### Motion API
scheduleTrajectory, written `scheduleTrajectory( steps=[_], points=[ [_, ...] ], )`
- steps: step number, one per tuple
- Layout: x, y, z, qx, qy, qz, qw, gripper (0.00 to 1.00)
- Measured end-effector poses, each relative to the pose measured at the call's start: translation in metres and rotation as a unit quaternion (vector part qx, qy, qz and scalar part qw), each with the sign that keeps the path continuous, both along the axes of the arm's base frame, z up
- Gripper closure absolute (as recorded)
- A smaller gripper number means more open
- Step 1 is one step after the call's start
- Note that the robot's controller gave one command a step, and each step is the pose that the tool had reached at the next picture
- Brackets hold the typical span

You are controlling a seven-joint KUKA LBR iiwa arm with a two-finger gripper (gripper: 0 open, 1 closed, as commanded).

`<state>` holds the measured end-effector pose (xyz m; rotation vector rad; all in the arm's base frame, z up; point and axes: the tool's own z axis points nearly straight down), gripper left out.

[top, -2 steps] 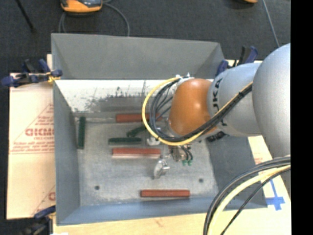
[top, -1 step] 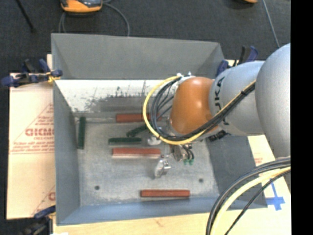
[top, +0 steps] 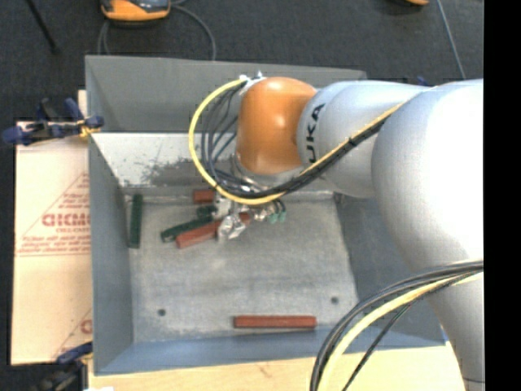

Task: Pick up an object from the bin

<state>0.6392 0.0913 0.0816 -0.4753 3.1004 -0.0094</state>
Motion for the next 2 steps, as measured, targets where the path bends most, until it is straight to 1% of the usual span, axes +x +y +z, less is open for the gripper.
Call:
scheduleTrajectory(
  steps=[1,2],
  points=[
    [0.0,0.0,0.0,0.0,-0.0002,0.0,1.0,1.0],
    [-0.014,0.004,0.128,0.003,0.0001,-0.003,1.0,1.0]
  ],
)
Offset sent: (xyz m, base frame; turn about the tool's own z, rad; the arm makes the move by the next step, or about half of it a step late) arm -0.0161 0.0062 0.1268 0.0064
